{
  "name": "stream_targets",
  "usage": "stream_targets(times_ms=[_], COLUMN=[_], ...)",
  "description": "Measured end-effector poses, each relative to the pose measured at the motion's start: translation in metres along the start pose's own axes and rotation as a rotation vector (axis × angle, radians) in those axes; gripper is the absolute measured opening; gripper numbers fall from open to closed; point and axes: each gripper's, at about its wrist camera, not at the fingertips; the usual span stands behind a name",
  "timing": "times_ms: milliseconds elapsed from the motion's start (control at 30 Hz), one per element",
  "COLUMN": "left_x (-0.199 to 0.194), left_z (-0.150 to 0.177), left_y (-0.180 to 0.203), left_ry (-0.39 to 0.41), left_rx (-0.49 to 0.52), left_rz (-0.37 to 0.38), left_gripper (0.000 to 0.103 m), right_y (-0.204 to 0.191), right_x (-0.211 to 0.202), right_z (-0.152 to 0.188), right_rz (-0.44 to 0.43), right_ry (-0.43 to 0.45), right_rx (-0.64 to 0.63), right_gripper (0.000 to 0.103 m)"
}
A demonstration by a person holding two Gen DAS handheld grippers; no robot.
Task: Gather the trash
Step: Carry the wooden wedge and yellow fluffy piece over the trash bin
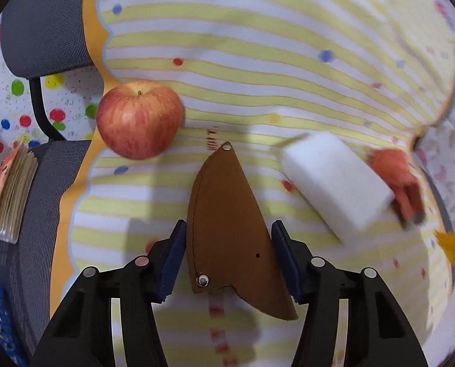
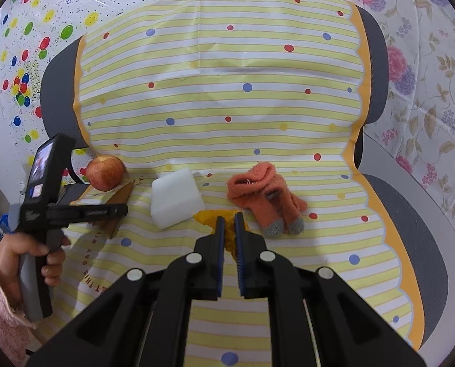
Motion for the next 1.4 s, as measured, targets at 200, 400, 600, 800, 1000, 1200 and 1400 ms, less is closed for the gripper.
stream_targets(times_ms=[200, 400, 600, 800, 1000, 1200, 1400], left_x=[-0.058, -0.102, -0.127, -0.150, -0.164, -0.170, -0.178], left_z=[0.047, 0.080, 0.102, 0.123, 0.157, 0.200, 0.239], left_y=[0.030, 0.054, 0.072, 0.083, 0.120, 0.158, 0.184], left_ry=[0.105, 0.178, 0.202, 0.244, 0.270, 0.269, 0.254], left_rx=[0.128, 0.243, 0.270, 0.267, 0.362, 0.496, 0.609], left_rz=[0.035, 0.052, 0.114, 0.171, 0.243, 0.286, 0.364], left_gripper=[0.056, 0.056, 0.056, 0.056, 0.056, 0.056, 0.056], right_y=[0.006, 0.011, 0.017, 0.023, 0.029, 0.036, 0.040], right_x=[-0.010, -0.038, -0.079, -0.117, -0.152, -0.193, -0.228], right_z=[0.013, 0.026, 0.040, 0.058, 0.092, 0.135, 0.178], right_rz=[-0.046, -0.077, -0.053, -0.002, 0.084, 0.213, 0.324], right_ry=[-0.029, -0.024, 0.020, 0.073, 0.093, 0.102, 0.084], right_rx=[0.082, 0.158, 0.197, 0.206, 0.234, 0.277, 0.335], right_gripper=[0.007, 0.007, 0.007, 0.007, 0.007, 0.007, 0.007])
Point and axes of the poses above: each gripper's, at about its wrist camera, not at the fingertips, and x roughly the way its jaws point, y to its right, z to its underside, and after that the axes turned 6 degrees about -z, right-handed
